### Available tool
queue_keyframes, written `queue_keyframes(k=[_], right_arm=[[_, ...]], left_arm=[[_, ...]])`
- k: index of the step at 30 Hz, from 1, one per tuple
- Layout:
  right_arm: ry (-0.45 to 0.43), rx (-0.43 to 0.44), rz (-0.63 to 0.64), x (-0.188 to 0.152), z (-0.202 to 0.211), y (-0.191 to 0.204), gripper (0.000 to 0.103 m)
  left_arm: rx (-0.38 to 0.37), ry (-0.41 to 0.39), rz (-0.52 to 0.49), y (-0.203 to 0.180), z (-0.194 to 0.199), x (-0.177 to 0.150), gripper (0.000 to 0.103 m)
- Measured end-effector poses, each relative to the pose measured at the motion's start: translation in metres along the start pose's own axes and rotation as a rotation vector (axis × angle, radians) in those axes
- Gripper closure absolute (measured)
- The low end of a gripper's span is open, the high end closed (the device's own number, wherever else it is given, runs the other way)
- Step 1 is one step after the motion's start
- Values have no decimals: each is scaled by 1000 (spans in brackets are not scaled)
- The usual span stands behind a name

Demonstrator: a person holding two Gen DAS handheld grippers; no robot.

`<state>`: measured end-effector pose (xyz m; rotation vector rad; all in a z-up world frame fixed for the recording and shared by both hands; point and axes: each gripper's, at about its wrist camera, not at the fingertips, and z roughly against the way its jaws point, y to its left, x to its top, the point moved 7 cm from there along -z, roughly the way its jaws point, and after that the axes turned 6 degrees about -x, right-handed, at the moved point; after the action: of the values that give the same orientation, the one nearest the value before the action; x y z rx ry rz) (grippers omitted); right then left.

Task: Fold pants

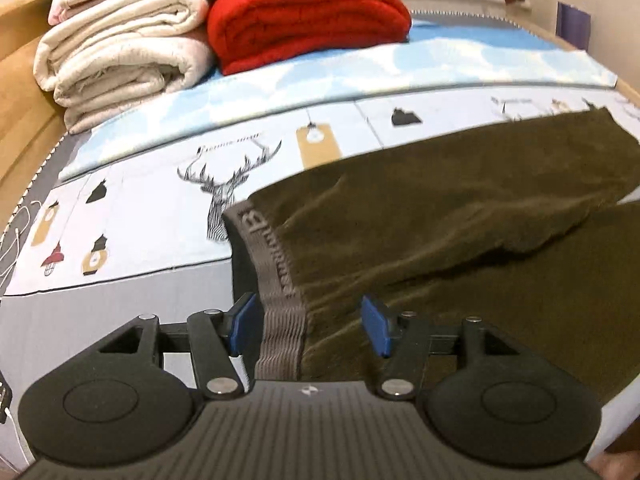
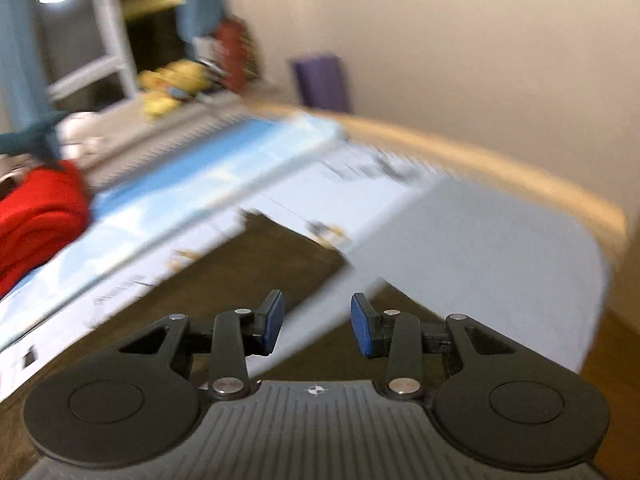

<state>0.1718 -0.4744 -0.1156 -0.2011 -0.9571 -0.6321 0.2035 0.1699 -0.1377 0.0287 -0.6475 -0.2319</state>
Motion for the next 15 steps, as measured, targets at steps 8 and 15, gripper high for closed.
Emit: queue_keyframes(k=[8, 15], right_arm=[[-104, 194, 164, 4, 36, 97, 54], [-97, 268, 205, 0, 36, 157, 54]], left_arm=[[-1, -29, -19, -25, -4, 17, 40], [20, -58, -2, -32, -9, 25, 40]])
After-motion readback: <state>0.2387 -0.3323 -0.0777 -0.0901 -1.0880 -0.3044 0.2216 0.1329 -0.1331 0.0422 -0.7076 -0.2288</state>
